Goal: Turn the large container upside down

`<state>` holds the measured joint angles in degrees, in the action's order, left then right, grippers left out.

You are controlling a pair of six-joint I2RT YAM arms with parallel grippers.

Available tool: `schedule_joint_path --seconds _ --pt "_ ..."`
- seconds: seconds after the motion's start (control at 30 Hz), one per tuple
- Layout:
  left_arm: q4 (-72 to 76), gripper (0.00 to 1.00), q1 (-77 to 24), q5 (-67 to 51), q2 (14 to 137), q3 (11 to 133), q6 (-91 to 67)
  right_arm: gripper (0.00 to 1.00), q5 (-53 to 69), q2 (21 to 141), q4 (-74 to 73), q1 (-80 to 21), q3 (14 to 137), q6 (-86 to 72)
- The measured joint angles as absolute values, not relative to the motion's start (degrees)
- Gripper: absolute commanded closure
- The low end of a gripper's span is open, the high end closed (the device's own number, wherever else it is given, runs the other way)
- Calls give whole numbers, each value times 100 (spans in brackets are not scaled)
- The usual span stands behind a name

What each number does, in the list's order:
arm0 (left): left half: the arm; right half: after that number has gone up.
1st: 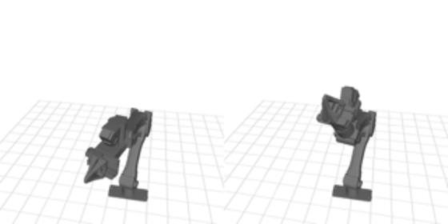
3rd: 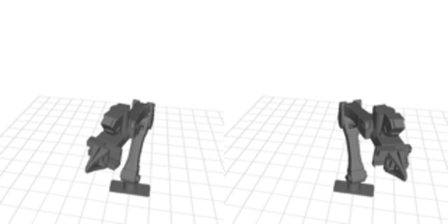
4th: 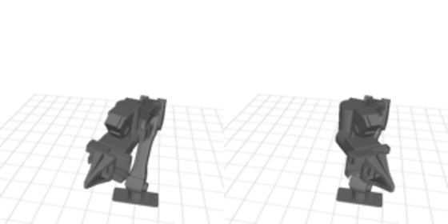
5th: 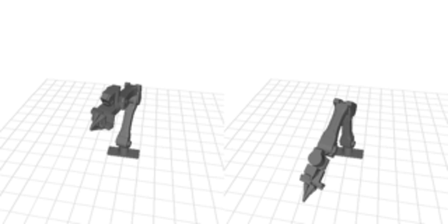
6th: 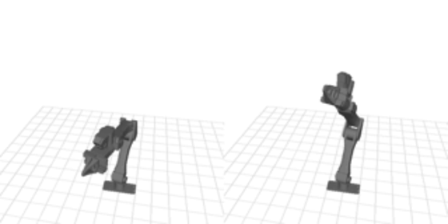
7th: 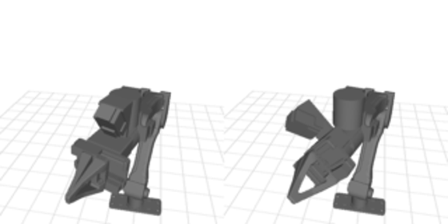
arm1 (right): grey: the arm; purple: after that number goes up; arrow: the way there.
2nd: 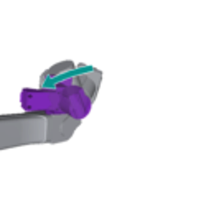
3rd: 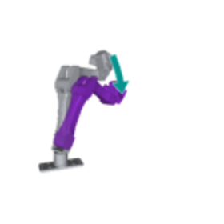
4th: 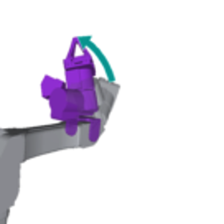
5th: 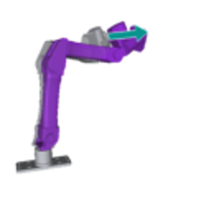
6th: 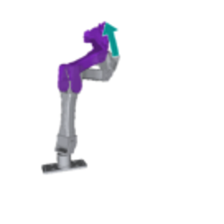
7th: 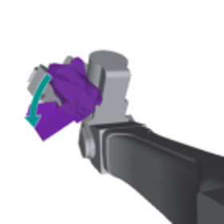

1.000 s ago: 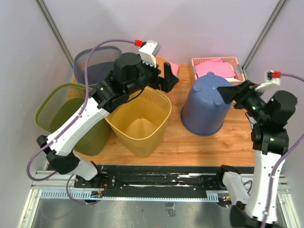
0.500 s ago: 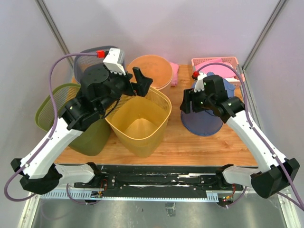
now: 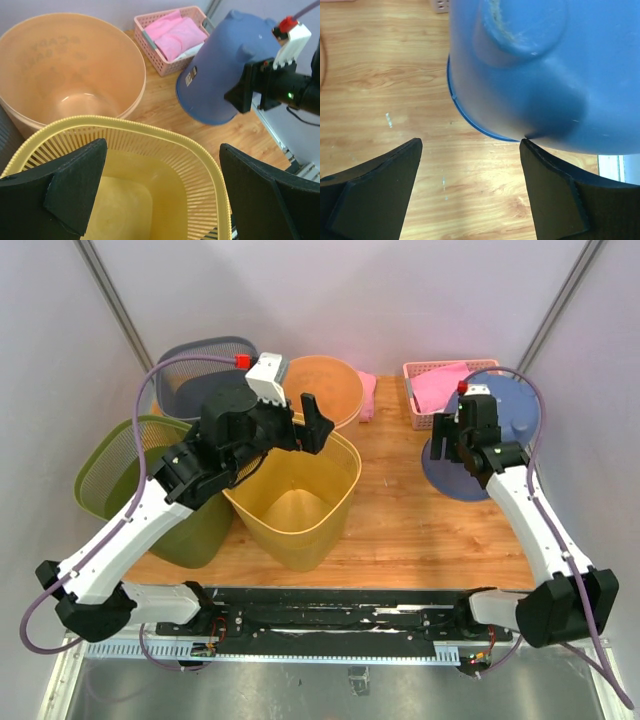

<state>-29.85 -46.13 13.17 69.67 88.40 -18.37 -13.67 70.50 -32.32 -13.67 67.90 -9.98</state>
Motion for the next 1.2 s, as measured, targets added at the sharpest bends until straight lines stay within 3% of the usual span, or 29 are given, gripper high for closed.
schedule_joint_path --seconds 0.3,0.53,0.77,0.97,1.1,1.2 --pt "-3649 1 -4659 840 7008 8941 -1500 15 -495 7898 -3227 -902 7594 -1070" --pt "-4462 1 -6014 1428 7347 9192 -1354 15 462 6921 -3208 -1068 7391 -1291" --pt "-4694 1 -6053 1658 7644 8952 -1535 15 602 5931 -3426 -1074 6796 -1413" --pt "-4650 15 -6058 1555 7981 8958 -1608 15 403 5474 -3752 -1074 6506 -1518" --pt "-4600 18 -6051 1310 8385 8897 -1695 16 163 5144 -3863 -1074 6506 -1527" --pt "-4552 28 -6055 1273 8399 8897 -1699 16 78 5017 -3927 -1074 6506 -1527"
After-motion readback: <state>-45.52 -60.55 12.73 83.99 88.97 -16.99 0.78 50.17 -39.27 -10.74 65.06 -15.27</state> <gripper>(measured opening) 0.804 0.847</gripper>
